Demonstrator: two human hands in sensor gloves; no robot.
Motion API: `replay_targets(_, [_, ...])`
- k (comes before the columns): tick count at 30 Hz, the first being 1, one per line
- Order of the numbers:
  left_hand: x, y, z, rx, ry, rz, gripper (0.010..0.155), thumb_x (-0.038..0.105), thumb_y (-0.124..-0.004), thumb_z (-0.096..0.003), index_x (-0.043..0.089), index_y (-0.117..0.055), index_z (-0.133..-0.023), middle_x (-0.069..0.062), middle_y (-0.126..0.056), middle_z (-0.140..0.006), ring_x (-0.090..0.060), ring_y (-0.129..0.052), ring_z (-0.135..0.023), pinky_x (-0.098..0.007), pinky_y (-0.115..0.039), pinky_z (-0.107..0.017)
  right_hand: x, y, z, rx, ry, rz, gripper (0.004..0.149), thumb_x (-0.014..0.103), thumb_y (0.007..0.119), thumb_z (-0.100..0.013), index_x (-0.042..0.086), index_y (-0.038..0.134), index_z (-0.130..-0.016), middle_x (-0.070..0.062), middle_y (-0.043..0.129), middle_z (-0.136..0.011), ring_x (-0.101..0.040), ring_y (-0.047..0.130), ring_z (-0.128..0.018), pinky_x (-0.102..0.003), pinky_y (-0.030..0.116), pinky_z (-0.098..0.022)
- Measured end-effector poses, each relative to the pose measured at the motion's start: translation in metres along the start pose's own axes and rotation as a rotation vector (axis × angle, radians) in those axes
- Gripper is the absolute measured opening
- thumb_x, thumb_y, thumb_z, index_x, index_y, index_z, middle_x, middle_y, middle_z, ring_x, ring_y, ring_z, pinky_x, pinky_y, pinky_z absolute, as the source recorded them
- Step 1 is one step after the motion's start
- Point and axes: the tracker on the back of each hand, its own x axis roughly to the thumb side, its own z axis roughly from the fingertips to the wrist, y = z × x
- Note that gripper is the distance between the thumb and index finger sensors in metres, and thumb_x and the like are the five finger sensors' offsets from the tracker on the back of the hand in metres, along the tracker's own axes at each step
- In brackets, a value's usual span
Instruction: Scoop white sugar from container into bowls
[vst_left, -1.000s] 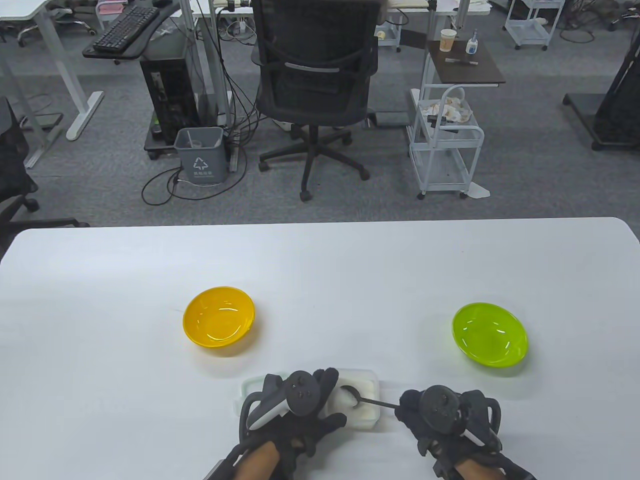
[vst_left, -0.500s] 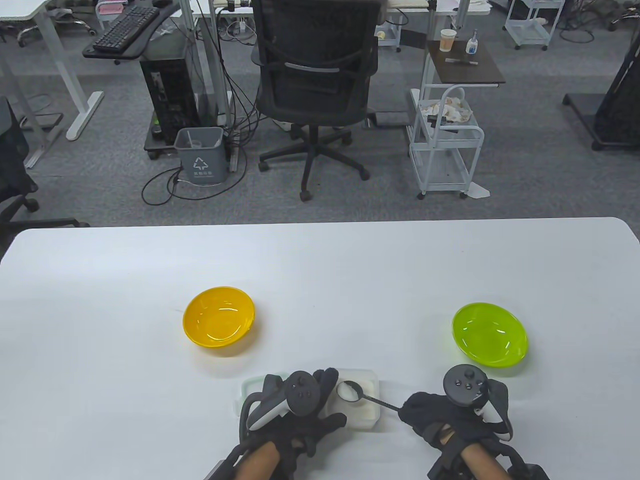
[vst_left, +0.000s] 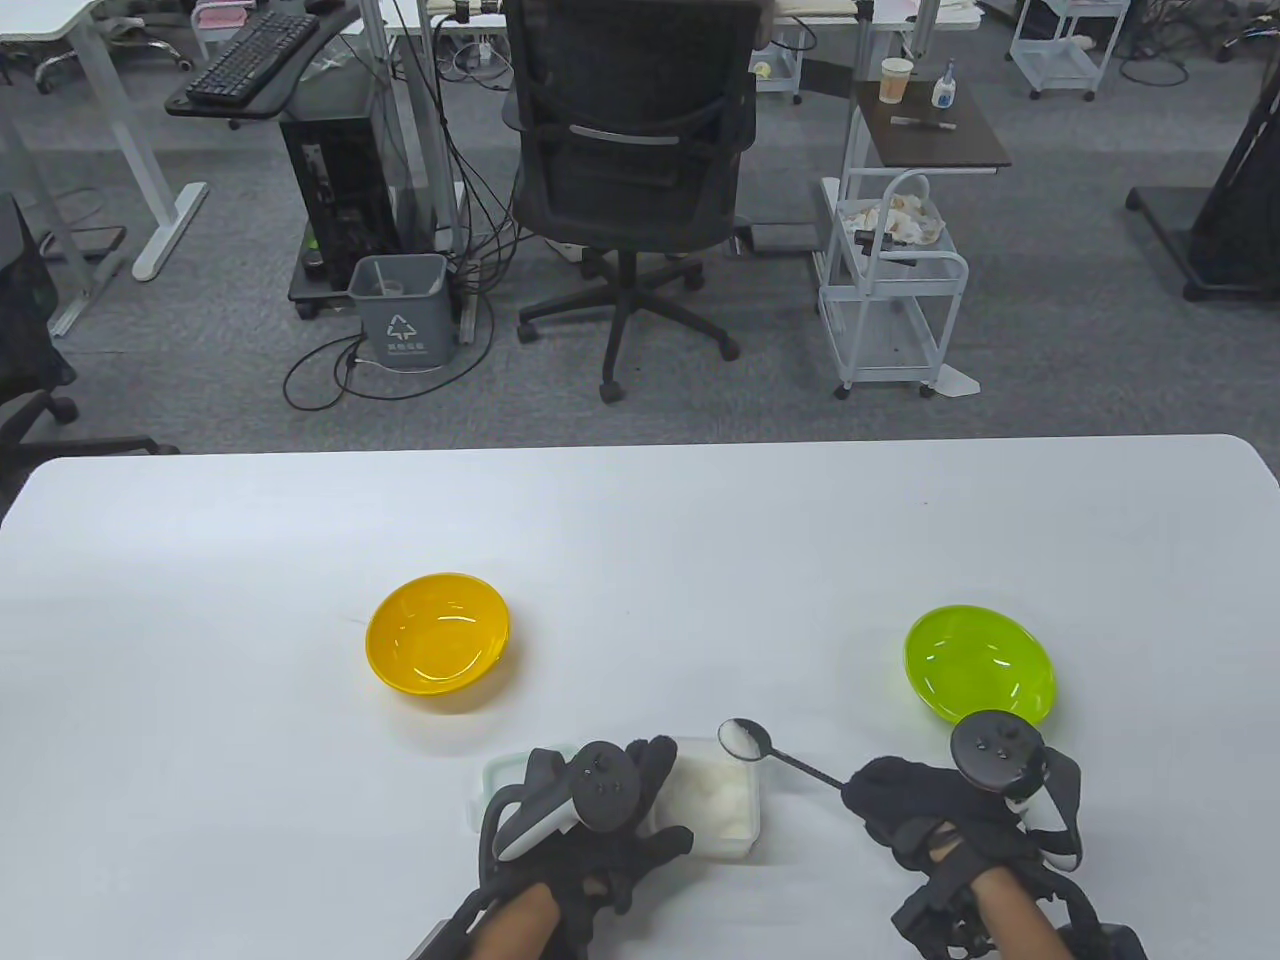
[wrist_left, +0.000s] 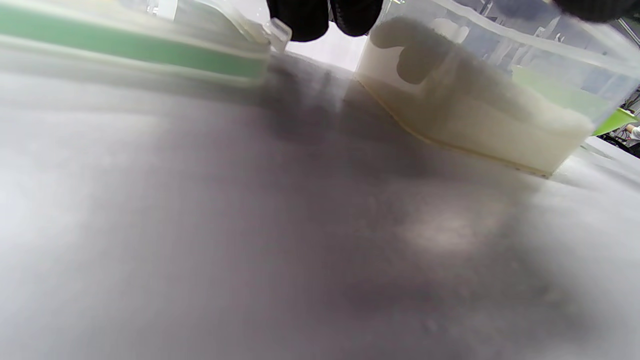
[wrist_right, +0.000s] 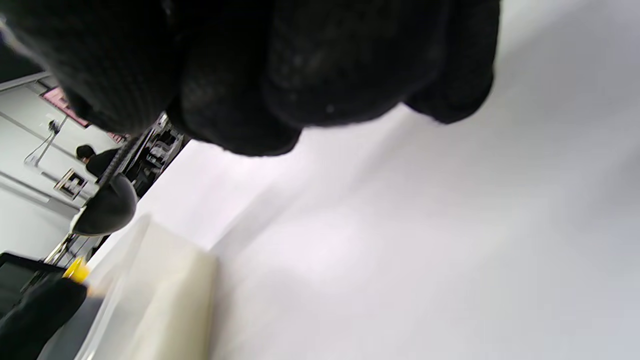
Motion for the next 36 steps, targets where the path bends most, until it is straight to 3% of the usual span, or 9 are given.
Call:
replay_targets(11, [0.0, 0.0, 0.0, 0.0, 0.001, 0.001, 0.09, 0.078, -0.061, -0.0361, 0.051, -0.021, -0.112, 0.017, -0.034, -0.125, -0.019, -0.047, -0.122, -0.053, -0.033, -0.087, -0.035, -0.044, -0.003, -0.22, 0.142, -0.074, 0.035, 0.049, 0.083, -0.043, 0.033, 0.088, -0.074, -0.002, 0.1, -0.052, -0.018, 0.097, -0.024, -0.043, 0.08, -0.051])
replay_targets(20, [0.0, 0.0, 0.0, -0.001, 0.002, 0.0, 0.09, 0.078, -0.061, -0.0362, 0.051, -0.02, -0.112, 0.016, -0.034, -0.125, -0.019, -0.046, -0.122, -0.053, -0.033, -0.087, -0.062, -0.075, 0.006, -0.475, 0.281, -0.083, 0.035, 0.048, 0.083, -0.044, 0.034, 0.086, -0.076, -0.003, 0.099, -0.055, -0.019, 0.097, -0.027, -0.044, 0.079, -0.052])
replay_targets(27, [0.0, 0.0, 0.0, -0.006, 0.002, 0.002, 0.09, 0.078, -0.061, -0.0364, 0.051, -0.02, -0.112, 0.016, -0.034, -0.125, -0.019, -0.045, -0.122, -0.053, -0.032, -0.087, -0.062, -0.082, 0.01, -0.631, 0.315, 0.176, 0.037, 0.045, 0.081, -0.047, 0.035, 0.081, -0.082, -0.003, 0.095, -0.065, -0.021, 0.097, -0.038, -0.046, 0.075, -0.059])
replay_targets(36, [0.0, 0.0, 0.0, -0.009, 0.004, 0.009, 0.089, 0.077, -0.061, -0.0367, 0.051, -0.02, -0.111, 0.016, -0.034, -0.125, -0.019, -0.045, -0.122, -0.053, -0.032, -0.087, -0.037, -0.071, 0.012, -0.763, 0.282, 0.652, 0.039, 0.04, 0.076, -0.05, 0.04, 0.072, -0.089, -0.003, 0.085, -0.084, -0.025, 0.092, -0.06, -0.05, 0.063, -0.07])
